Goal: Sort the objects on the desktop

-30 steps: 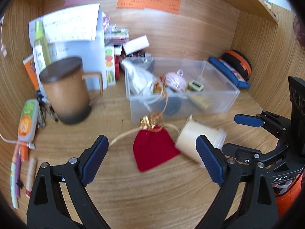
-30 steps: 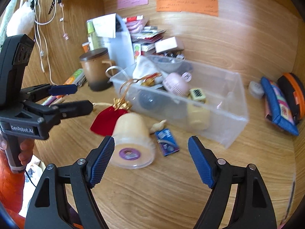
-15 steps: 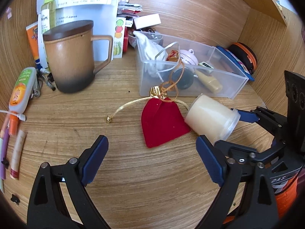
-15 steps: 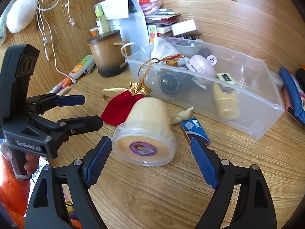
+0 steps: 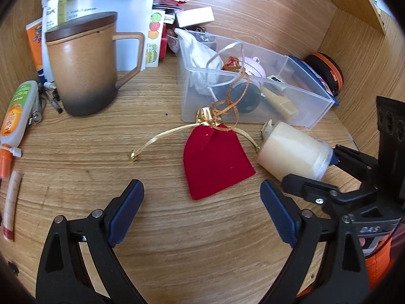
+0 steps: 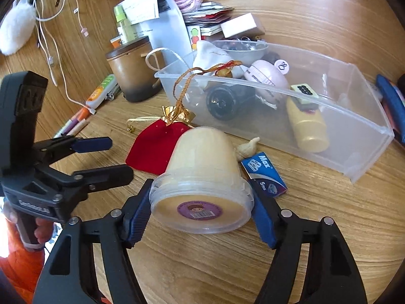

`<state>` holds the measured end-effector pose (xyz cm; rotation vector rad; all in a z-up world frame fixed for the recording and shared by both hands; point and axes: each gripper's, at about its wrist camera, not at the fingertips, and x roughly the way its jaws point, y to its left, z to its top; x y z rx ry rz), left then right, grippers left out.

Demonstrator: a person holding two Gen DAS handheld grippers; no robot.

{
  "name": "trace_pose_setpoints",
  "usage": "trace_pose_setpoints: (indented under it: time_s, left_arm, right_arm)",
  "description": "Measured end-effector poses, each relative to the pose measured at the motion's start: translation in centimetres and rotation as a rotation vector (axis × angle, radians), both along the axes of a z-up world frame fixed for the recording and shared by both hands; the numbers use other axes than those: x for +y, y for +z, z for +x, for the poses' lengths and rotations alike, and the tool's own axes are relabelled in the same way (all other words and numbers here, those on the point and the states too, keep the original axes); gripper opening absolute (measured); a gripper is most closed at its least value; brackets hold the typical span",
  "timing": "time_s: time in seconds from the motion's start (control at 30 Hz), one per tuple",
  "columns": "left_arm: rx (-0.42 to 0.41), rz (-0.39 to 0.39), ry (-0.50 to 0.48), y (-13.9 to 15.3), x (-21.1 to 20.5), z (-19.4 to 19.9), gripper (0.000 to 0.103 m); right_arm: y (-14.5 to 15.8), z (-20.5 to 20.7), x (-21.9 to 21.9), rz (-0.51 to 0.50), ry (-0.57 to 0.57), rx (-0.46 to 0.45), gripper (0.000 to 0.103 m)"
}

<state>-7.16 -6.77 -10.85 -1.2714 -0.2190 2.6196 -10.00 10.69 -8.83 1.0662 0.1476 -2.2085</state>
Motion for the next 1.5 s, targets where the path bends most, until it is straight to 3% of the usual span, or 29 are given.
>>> trace_pose_setpoints:
  time_s: [0.2,0.53,0.67,0.77,0.97,1.07,1.17,1.5]
  left_arm:
    - [-0.047,0.041,-0.026,-0.1,1.0,-1.8,0.094]
    - [-0.078,0.040,0.005,0.0,2.3,-4.5,0.093]
    - [-0.054,-0.035,0.013,-0.1,3.2,-4.5,0.078]
    - [-0.049,-0.008,-0.002,0.0,3.1,-4.5,0.070]
    - [-0.054,0.004,-0.023,0.0,3.1,-4.9,0.030]
    - [-0.055,-0.001,-0.036,0.0,3.3,-4.9,0.016]
    - [-0.049,-0.004,-0.037,0.0,3.5,-4.5,0.016]
    - [-0.001,0.014,-0.019,1.5,2.8,-1.8,0.016]
  right_arm:
    - [1.3,0.4,2.5,-0.069,-0.030,0.011,0.068]
    - [1.9,0.8,4.7,-0.046,-0.040,0.041,0.068]
    - [1.8,0.7,4.9,-0.044,-0.033,0.050,0.068]
    - [1.7,1.1,4.5,-0.014,-0.015,0.073,0.068]
    - [1.1,1.1,4.2,-0.006,-0.002,0.056,0.069]
    - [0.6,0.7,4.3,-0.017,0.000,0.013,0.069]
    - [0.1,0.6,4.2,-0.005,-0.002,-0.010,0.069]
    - [-0.1,1.5,3.4,0.041,-0.017,0.054,0.063]
